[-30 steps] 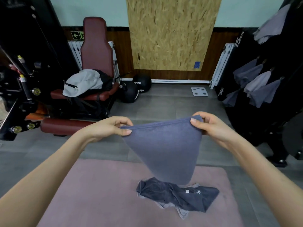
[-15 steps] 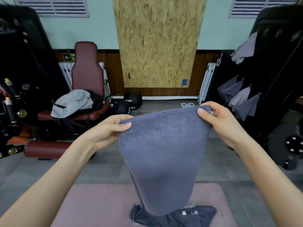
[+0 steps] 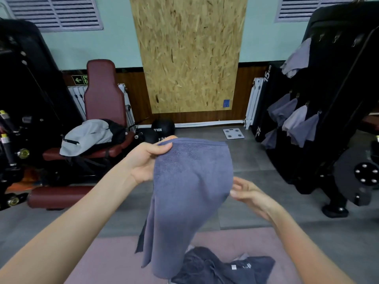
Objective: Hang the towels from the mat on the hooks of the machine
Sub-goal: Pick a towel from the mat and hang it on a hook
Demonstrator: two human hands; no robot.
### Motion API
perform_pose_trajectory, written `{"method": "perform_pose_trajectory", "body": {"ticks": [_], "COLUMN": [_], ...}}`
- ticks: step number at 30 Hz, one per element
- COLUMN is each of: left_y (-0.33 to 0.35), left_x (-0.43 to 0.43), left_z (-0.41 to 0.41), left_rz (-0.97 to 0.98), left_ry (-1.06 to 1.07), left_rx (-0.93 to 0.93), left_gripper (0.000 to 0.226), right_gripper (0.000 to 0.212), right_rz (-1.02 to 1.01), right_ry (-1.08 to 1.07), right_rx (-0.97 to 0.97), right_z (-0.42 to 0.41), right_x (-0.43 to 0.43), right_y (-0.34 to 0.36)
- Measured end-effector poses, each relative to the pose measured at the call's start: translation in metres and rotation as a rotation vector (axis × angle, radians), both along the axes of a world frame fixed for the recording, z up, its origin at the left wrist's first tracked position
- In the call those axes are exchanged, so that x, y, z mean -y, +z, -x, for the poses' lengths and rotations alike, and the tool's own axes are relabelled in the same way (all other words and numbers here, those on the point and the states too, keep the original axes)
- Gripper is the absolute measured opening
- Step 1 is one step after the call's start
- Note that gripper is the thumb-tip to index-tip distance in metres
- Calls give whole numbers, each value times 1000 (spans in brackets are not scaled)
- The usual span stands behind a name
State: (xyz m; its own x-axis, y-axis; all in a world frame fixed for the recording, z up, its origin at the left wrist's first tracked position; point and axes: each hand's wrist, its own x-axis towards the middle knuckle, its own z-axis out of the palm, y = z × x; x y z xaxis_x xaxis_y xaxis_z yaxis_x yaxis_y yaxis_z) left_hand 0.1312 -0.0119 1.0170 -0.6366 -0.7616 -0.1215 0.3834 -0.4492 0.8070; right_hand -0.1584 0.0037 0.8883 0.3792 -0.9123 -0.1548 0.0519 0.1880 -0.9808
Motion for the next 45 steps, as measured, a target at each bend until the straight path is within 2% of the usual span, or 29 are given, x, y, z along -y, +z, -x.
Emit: {"method": "perform_pose_trajectory", "body": {"ticks": [3, 7, 9, 11, 12, 14, 16, 18, 20, 23, 25, 26, 27, 29, 32, 37, 41, 43, 45], "left_y": [-5, -7, -9, -17, -22, -37, -52, -63, -68, -75, -87, -94, -100, -111, -131, -158, -165, -165, -158], "left_x": [4, 6, 7, 7, 5, 4, 5, 9, 13, 18, 22, 23, 22, 19, 18, 17, 22, 26, 26], "left_z": [-7, -27, -41, -52, -56, -62, -65, -64, -63, -66, -69, -71, -69, -63, -58, -54, -45, -43, -43], "left_rz": [-16, -36, 28, 116, 136, 142, 174, 210, 152, -112, -237, -235, -193, -96, -65, -64, -10, -131, -361], "left_ry": [34, 111, 152, 156, 144, 118, 153, 251, 333, 364, 483, 541, 576, 664, 850, 888, 792, 726, 551], "left_rx": [24, 110, 331, 656, 795, 1003, 1118, 1167, 1107, 776, 485, 425, 431, 492, 479, 411, 611, 638, 570], "left_gripper": [54, 39, 20, 9, 11, 12, 13, 15, 17, 17, 49, 68, 81, 87, 75, 66, 65, 46, 17], "right_gripper": [86, 71, 50, 11, 6, 21, 16, 8, 9, 16, 18, 22, 29, 49, 66, 58, 60, 61, 63], "right_rz": [6, 79, 98, 110, 126, 207, 279, 311, 299, 254, 199, 136, 62, -55, -109, -11, 33, 14, -1], "right_ry": [-60, -200, -205, -209, -233, -293, -351, -394, -426, -460, -428, -391, -345, -278, -232, -182, -240, -302, -369], "right_rx": [-51, -22, -30, -131, -203, -409, -558, -616, -624, -582, -496, -409, -314, -169, -69, -7, -28, -46, -115], "right_z": [-12, -20, -19, -20, -22, -27, -34, -40, -46, -51, -55, -56, -58, -58, -59, -73, -73, -68, -63], "right_x": [-13, -20, -23, -24, -24, -22, -21, -20, -18, -13, -12, -11, -10, -7, -7, -9, -5, -1, 4], "right_y": [-30, -36, -26, -18, -16, -18, -20, -19, -14, -2, 9, 15, 21, 30, 41, 48, 50, 44, 35]}}
